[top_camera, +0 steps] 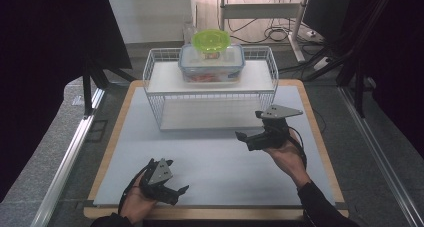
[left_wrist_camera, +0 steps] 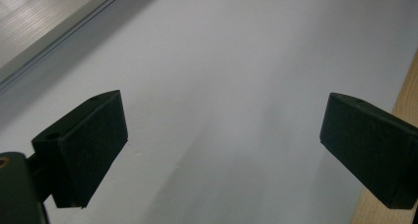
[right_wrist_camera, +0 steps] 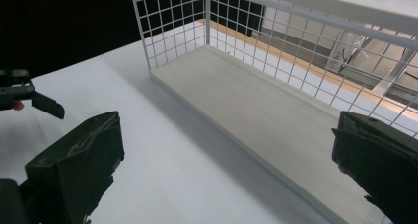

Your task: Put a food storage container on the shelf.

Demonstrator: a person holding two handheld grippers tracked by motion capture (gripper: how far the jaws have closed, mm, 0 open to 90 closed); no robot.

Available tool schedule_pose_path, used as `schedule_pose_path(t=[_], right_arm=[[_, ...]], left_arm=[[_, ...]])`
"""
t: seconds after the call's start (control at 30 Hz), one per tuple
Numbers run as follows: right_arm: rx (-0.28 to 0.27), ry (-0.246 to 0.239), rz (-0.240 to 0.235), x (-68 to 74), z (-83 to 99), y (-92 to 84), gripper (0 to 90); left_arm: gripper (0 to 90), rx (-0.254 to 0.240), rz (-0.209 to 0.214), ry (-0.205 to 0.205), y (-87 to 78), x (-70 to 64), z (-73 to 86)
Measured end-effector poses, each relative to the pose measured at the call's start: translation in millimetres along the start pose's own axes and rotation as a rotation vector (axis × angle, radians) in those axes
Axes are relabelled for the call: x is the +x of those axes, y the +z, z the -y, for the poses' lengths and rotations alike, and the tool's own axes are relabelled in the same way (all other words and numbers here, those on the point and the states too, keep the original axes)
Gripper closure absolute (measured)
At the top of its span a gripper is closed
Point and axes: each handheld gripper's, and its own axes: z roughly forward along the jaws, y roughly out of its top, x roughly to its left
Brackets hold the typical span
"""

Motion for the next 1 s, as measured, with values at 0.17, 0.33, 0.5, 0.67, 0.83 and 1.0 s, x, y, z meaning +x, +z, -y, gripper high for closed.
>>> schedule_pose_path(t=[0.17,0.33,0.5,0.67,0.83,1.0], right_arm=[[-0.004,0.006,0.010,4.9,5.4,-3.3,0.0],[-0.002,0.006,0.015,8.6,11.7,-6.3,0.0],[0.012,-0.009,0.029,10.1,19.5,-8.2,0.0],[0.024,-0.009,0.040,9.7,28.2,-9.4,0.0],[0.040,-0.018,0.049,9.7,38.9,-11.7,0.0],[0.061,-0.015,0.064,5.7,54.5,-14.2,0.0]], left_arm=[[4.0,0.000,0.001,-0.002,0.2,-0.2,0.0],[4.0,0.001,0.000,-0.001,0.2,0.0,-0.1],[4.0,0.002,0.001,-0.001,0.4,0.1,0.0],[4.0,0.004,0.002,-0.001,0.5,0.2,0.1],[3.9,0.004,0.002,-0.002,0.7,0.3,0.1],[4.0,0.005,0.002,-0.001,1.0,0.4,0.3]])
